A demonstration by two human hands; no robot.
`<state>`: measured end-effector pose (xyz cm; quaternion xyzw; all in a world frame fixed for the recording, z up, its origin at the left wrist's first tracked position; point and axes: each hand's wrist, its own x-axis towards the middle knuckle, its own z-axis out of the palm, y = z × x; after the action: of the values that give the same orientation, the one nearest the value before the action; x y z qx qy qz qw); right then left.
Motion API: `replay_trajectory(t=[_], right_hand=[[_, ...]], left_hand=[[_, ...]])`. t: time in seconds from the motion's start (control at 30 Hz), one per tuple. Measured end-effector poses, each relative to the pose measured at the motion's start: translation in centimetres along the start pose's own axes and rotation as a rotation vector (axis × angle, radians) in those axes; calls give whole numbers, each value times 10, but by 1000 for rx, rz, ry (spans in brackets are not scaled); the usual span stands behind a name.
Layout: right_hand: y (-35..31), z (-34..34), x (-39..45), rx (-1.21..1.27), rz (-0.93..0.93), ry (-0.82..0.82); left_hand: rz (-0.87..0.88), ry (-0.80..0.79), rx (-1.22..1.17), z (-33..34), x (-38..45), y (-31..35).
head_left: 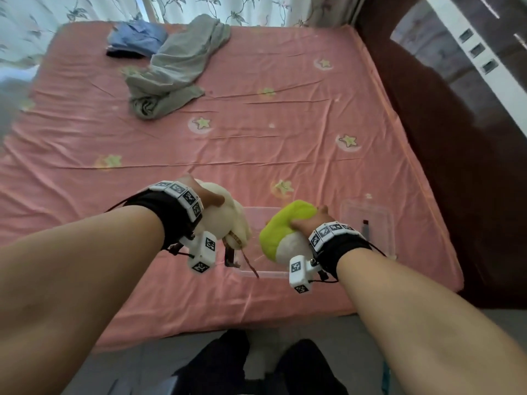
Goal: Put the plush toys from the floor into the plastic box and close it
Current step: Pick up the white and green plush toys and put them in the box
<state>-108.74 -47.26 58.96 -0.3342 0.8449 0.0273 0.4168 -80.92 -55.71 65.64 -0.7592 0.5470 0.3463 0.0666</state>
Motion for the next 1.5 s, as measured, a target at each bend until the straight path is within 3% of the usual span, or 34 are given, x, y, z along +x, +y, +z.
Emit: replay_trajectory(t=[0.17, 0.3, 0.5, 0.67, 0.83, 0.97, 1.1, 1.2, 1.3, 1.37, 1.5], right_hand=[[-1, 36, 14, 160, 92, 126], [11, 14, 30, 193, 119, 200], [9, -18, 55, 214, 153, 154], [8, -21, 66, 506, 272, 81], [38, -34, 77, 619, 289, 95], [66, -35, 89, 687, 312, 119], [85, -26, 100, 793, 323, 160], [88, -24, 105, 837, 314, 108], [76, -22, 105, 921, 295, 30], [62, -16, 103, 976, 273, -43], [34, -1, 94, 1024, 215, -185]], left_hand=[[37, -82, 10, 15, 37, 1], [41, -154, -27, 38, 45, 14], [-8, -146, -30, 64, 51, 35], [53, -161, -8, 71, 62, 55], [72, -240, 175, 108, 66, 71], [31, -306, 188, 169, 79, 72], [175, -248, 431, 212, 79, 59], [234, -190, 473, 216, 79, 56], [145, -239, 345, 197, 86, 64], [64, -319, 25, 183, 92, 72], [-240, -710, -813, 158, 87, 88]])
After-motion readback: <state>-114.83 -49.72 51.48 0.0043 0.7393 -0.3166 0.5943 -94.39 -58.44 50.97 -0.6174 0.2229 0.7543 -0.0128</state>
